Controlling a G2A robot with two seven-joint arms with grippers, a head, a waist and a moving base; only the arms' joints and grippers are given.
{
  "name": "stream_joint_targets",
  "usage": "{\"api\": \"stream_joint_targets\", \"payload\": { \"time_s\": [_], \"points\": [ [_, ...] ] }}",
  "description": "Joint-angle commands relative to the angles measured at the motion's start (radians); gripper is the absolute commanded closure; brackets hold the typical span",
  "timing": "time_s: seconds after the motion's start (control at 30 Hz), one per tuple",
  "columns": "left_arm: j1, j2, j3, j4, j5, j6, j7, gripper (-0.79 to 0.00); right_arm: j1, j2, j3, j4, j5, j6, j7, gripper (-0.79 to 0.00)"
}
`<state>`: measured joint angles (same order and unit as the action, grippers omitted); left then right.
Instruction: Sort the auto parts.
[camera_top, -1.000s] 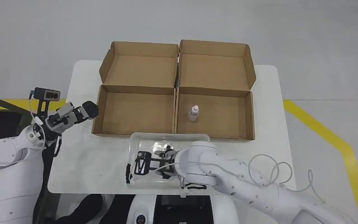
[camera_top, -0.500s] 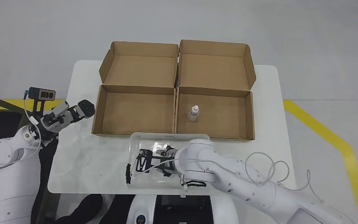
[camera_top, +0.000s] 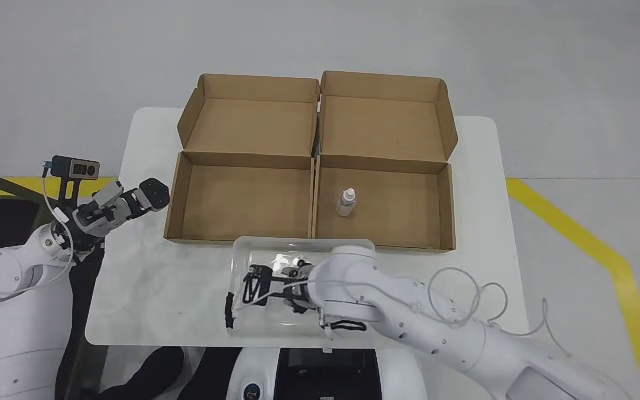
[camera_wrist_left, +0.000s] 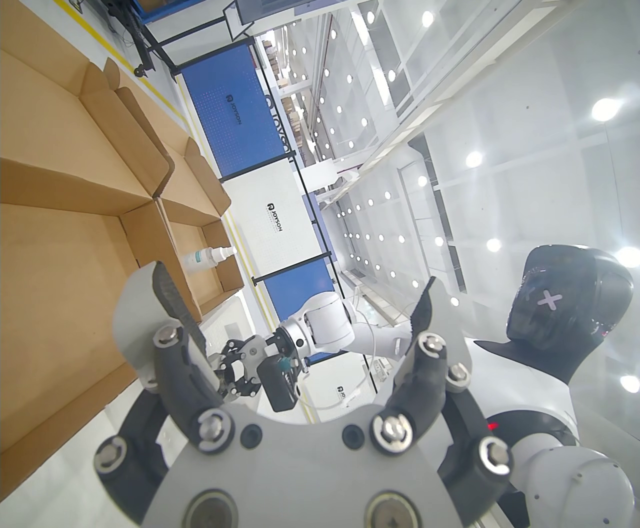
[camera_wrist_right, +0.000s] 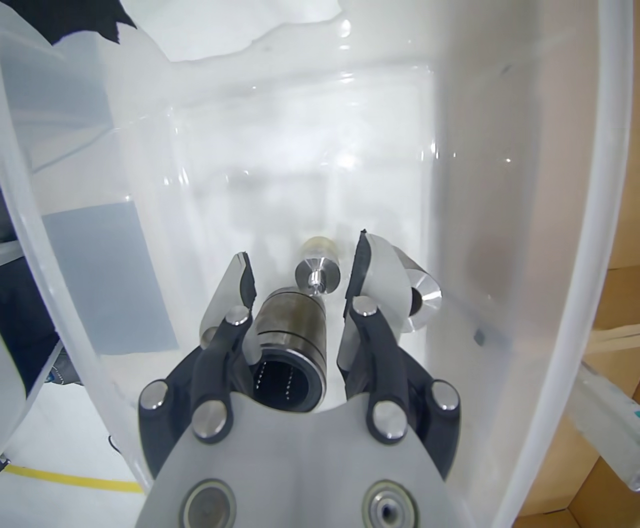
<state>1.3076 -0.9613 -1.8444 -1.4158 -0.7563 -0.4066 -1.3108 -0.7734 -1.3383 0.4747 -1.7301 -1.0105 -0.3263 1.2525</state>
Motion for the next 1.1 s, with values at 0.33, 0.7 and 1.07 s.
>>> {"api": "stream_joint_targets", "payload": {
  "time_s": [0.33,0.7,1.07],
  "points": [
    [0.0,0.0,0.0,0.0,0.0,0.0,0.0,-0.785,0.01,-0.021,-0.012,0.047,-0.023,0.008,0.008,-0.336],
    [0.0,0.0,0.0,0.0,0.0,0.0,0.0,-0.785,0.008,-0.032,-0.01,0.007,-0.034,0.002,0.041,0.0],
    [0.0,0.0,0.0,0.0,0.0,0.0,0.0,-0.785,-0.001,-0.041,-0.005,-0.072,-0.026,-0.003,0.065,0.0]
  ]
}}
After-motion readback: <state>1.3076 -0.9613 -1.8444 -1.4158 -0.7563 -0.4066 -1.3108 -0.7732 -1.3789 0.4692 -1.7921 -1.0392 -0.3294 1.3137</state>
